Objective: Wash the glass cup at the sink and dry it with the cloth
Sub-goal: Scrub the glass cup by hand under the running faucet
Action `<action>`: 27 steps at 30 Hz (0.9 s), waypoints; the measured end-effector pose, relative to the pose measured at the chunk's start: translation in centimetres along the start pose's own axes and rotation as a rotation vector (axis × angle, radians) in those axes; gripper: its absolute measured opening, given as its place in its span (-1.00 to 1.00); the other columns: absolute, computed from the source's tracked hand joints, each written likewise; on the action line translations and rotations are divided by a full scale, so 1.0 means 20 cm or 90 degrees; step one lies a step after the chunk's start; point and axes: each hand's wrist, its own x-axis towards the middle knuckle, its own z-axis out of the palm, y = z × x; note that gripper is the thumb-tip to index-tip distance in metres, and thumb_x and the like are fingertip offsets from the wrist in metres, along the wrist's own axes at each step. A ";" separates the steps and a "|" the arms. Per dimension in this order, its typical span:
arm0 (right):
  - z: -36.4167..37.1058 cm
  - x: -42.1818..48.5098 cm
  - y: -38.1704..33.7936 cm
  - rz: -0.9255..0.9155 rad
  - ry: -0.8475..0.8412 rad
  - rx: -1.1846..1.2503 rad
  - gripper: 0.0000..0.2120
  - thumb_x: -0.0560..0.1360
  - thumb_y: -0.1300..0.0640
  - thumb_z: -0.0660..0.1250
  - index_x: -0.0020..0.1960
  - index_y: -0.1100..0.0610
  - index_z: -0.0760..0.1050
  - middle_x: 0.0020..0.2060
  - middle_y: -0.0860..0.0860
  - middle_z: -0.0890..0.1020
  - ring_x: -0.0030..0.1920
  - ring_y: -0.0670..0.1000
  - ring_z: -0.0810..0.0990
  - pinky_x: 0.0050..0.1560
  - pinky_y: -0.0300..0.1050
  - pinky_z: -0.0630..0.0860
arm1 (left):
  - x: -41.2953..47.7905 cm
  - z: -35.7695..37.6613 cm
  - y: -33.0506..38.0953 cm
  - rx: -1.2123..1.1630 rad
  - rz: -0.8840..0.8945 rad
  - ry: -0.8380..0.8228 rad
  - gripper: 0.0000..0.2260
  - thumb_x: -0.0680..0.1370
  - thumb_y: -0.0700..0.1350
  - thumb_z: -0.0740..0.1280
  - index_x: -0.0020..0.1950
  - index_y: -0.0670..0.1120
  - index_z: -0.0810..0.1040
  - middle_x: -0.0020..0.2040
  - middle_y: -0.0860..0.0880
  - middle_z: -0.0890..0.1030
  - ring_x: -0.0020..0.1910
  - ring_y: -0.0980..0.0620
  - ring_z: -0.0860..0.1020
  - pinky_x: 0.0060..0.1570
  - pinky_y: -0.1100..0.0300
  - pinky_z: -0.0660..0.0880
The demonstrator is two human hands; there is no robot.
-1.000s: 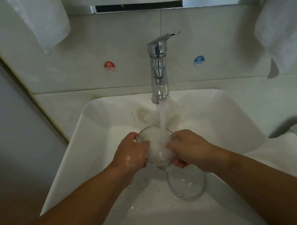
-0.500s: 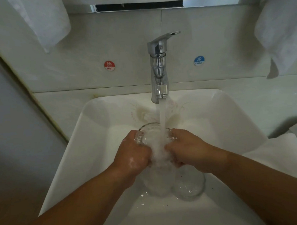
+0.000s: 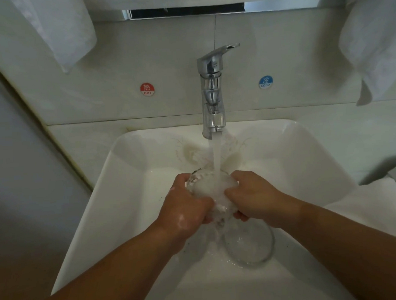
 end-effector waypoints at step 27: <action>0.01 -0.02 -0.02 -0.005 0.048 0.023 -0.84 0.53 0.25 0.19 -0.03 0.26 0.54 -0.36 0.20 0.63 -0.51 0.09 0.60 -0.52 -0.15 0.49 | 0.01 0.00 0.01 -0.019 0.024 -0.001 -0.60 0.49 -0.39 0.27 0.22 -0.01 0.55 0.07 -0.11 0.66 -0.12 -0.08 0.68 -0.38 0.18 0.60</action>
